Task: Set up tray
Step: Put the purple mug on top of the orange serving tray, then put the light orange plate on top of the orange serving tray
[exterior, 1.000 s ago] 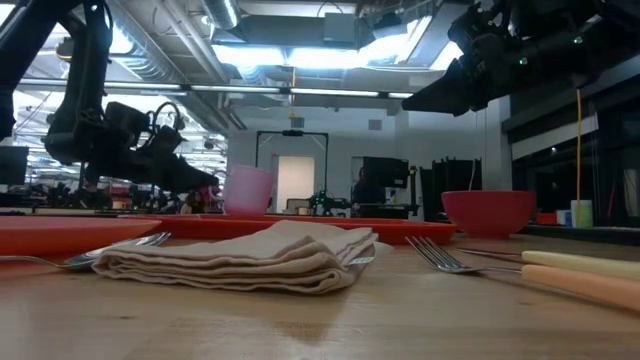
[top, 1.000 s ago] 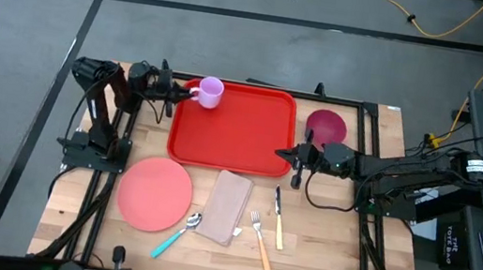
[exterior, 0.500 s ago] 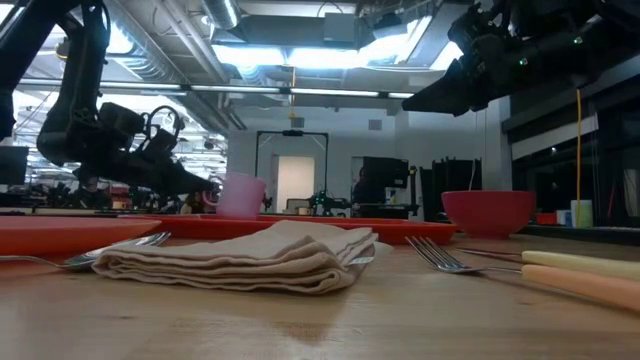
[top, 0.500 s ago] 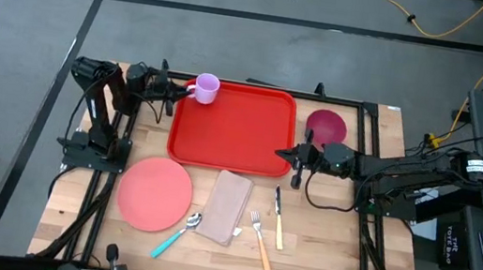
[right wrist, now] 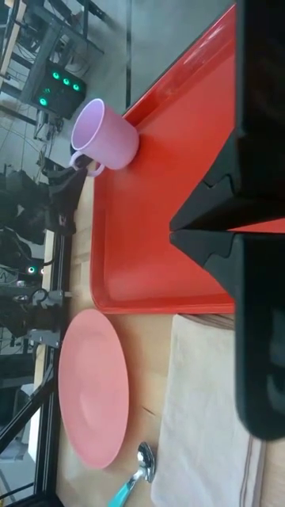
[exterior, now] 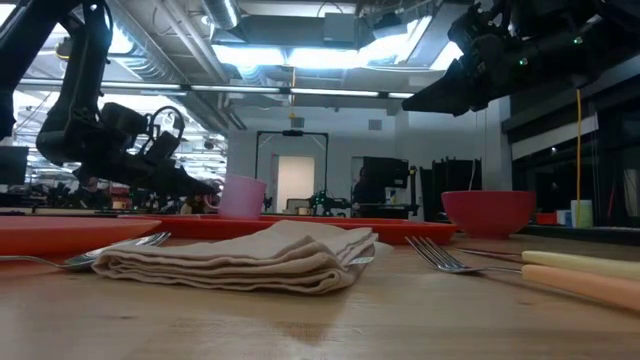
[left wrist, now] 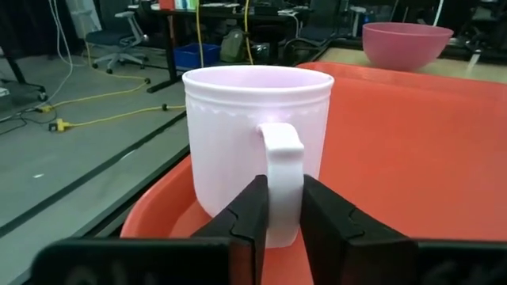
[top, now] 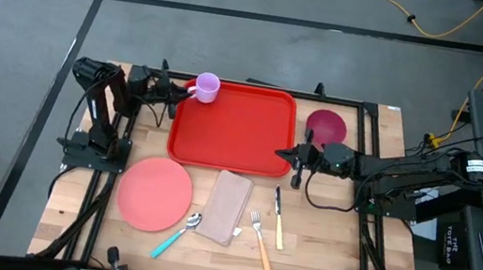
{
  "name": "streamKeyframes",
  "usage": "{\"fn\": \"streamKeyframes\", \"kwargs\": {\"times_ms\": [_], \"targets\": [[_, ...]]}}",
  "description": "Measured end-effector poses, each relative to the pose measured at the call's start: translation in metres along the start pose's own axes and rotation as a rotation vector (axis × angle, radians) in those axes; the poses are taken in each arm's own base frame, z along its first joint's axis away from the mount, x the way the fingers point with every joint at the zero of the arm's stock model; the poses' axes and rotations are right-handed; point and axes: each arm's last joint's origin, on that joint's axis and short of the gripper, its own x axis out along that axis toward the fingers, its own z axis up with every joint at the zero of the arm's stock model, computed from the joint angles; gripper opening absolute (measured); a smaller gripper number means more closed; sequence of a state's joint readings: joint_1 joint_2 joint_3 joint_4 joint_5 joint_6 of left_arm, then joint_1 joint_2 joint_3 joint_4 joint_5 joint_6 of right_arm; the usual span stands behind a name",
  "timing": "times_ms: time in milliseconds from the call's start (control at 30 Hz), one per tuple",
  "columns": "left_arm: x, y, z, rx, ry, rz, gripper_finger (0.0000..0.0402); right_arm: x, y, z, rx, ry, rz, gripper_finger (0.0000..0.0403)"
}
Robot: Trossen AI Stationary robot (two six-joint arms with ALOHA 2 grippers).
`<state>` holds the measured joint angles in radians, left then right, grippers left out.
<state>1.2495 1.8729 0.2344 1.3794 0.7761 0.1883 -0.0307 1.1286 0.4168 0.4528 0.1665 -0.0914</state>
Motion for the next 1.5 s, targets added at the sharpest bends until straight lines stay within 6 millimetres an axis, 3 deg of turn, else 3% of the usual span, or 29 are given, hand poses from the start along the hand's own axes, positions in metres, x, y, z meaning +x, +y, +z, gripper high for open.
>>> {"fn": "streamKeyframes", "kwargs": {"times_ms": [833, 1133, 1500], "targets": [[0.001, -0.001, 0.000, -0.053, 0.000, -0.003, 0.0094, 0.000, 0.000, 0.000, 0.004, 0.001, 0.000, 0.0007], [0.001, 0.001, 0.001, -0.046, 0.004, 0.071, 0.0108, 0.000, 0.000, 0.000, 0.004, 0.001, 0.001, 0.0007], [-0.001, 0.002, 0.016, -0.034, -0.047, 0.103, 0.0110, 0.000, 0.000, 0.000, 0.004, 0.001, 0.001, 0.0007]]}}
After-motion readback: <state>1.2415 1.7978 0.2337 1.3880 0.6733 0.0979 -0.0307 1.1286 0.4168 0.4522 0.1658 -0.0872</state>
